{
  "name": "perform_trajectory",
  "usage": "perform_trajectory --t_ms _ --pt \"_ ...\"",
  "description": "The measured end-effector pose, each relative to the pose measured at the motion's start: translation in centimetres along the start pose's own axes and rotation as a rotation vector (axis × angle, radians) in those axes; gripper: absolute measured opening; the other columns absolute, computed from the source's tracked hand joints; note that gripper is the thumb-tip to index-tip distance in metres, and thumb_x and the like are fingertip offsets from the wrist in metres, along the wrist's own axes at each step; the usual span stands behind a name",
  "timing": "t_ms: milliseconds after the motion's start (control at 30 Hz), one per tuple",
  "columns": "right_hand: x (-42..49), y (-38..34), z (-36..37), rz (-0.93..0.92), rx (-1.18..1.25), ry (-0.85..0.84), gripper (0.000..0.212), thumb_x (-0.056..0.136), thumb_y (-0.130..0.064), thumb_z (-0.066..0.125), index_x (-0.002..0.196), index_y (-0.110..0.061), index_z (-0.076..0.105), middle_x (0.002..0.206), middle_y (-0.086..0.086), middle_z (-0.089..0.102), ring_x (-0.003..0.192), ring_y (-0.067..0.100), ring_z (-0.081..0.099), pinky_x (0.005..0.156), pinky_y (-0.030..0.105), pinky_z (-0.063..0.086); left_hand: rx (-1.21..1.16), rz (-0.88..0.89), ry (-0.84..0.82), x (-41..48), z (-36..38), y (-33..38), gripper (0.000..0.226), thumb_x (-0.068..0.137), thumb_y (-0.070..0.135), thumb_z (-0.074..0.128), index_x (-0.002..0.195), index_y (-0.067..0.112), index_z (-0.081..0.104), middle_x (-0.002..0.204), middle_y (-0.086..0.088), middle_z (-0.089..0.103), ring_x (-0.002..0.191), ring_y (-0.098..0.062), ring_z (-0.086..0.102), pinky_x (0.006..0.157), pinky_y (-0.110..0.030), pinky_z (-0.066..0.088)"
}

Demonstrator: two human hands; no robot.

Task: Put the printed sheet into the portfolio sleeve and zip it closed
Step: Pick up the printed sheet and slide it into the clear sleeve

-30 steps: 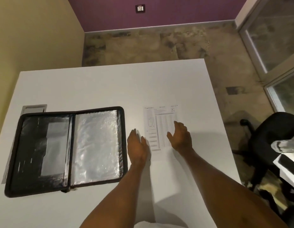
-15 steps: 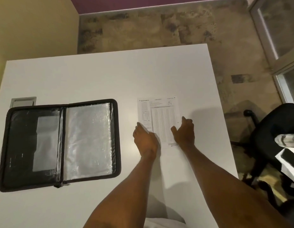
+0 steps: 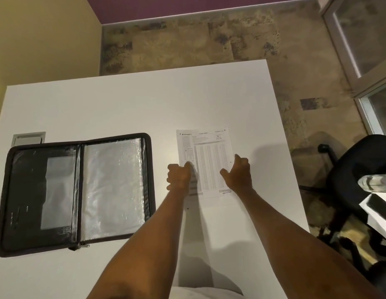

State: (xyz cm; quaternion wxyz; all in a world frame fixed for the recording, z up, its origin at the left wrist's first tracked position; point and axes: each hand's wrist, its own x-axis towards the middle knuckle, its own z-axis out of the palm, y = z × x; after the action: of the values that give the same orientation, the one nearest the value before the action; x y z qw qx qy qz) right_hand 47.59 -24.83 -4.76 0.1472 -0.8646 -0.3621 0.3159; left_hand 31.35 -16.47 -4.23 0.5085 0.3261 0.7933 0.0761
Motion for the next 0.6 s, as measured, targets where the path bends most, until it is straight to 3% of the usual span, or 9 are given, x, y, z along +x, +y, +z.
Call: perform_trajectory --t_ms 100,133,200,233,333,433,533,600 --pt "0.0 0.0 -0.1 0.004 0.002 0.006 0.072 0.086 -0.022 0.075 0.145 0.006 0.044 0.133 0.027 0.052 0.123 0.042 0.052 0.107 0.051 0.046 -0.120 -0.002 -0.133 0.5 -1.0 -0.1 0.048 0.095 0.029 0.068 0.128 -0.005 0.062 0.126 -0.021 0.067 0.118 -0.040 0.066 0.086 -0.039 0.053" --pt "0.0 0.0 -0.2 0.007 0.003 0.007 0.070 0.086 -0.022 0.075 0.143 0.007 0.045 0.132 0.027 0.053 0.122 0.042 0.052 0.106 0.051 0.046 -0.144 0.021 -0.156 0.3 -1.3 -0.1 0.037 0.095 0.023 0.065 0.121 -0.004 0.065 0.113 -0.019 0.069 0.108 -0.039 0.067 0.081 -0.040 0.053" --pt "0.0 0.0 -0.2 0.012 0.018 0.007 0.066 0.086 -0.021 0.075 0.139 0.008 0.048 0.129 0.028 0.054 0.120 0.043 0.053 0.105 0.051 0.046 -0.165 0.073 -0.164 0.2 -1.6 -0.2 0.009 0.094 0.008 0.055 0.087 0.007 0.060 0.088 -0.010 0.058 0.087 -0.030 0.057 0.069 -0.037 0.048" --pt "0.0 0.0 -0.3 0.014 0.030 0.003 0.065 0.086 -0.020 0.074 0.139 0.009 0.049 0.128 0.028 0.055 0.119 0.044 0.054 0.105 0.051 0.046 -0.168 0.087 -0.155 0.1 -1.8 -0.4 0.016 0.094 0.003 0.051 0.080 0.010 0.055 0.084 -0.007 0.058 0.082 -0.028 0.056 0.067 -0.037 0.049" --pt "0.0 0.1 -0.5 0.025 0.053 -0.020 0.064 0.088 -0.020 0.073 0.140 0.009 0.049 0.130 0.028 0.054 0.122 0.043 0.053 0.107 0.050 0.044 -0.197 0.123 -0.123 -0.4 -2.5 -0.7 0.024 0.093 -0.003 0.053 0.103 0.004 0.073 0.102 -0.013 0.076 0.092 -0.036 0.073 0.085 -0.047 0.064" --pt "-0.1 0.4 -1.1 0.033 0.088 -0.057 0.063 0.090 -0.019 0.072 0.143 0.007 0.048 0.133 0.028 0.053 0.125 0.042 0.053 0.109 0.049 0.043 -0.253 0.145 -0.150 -0.4 -3.2 -1.4 0.025 0.096 0.000 0.063 0.116 0.008 0.076 0.109 -0.019 0.078 0.097 -0.037 0.075 0.094 -0.051 0.061" --pt "-0.2 0.5 -2.2 0.070 0.231 -0.079 0.063 0.092 -0.018 0.072 0.146 0.002 0.047 0.139 0.025 0.053 0.129 0.038 0.054 0.113 0.048 0.043 -0.350 0.158 -0.280 -0.1 -4.6 -1.9 0.025 0.099 0.004 0.068 0.124 0.004 0.072 0.114 -0.022 0.078 0.087 -0.032 0.073 0.084 -0.047 0.062" --pt "-0.2 0.3 -3.1 0.089 0.335 -0.085 0.069 0.094 -0.024 0.074 0.151 -0.002 0.043 0.147 0.021 0.049 0.135 0.035 0.052 0.116 0.047 0.041 -0.383 0.176 -0.339 -0.1 -5.9 -2.2 0.027 0.099 0.005 0.069 0.126 0.003 0.071 0.113 -0.019 0.078 0.083 -0.025 0.076 0.072 -0.037 0.064"
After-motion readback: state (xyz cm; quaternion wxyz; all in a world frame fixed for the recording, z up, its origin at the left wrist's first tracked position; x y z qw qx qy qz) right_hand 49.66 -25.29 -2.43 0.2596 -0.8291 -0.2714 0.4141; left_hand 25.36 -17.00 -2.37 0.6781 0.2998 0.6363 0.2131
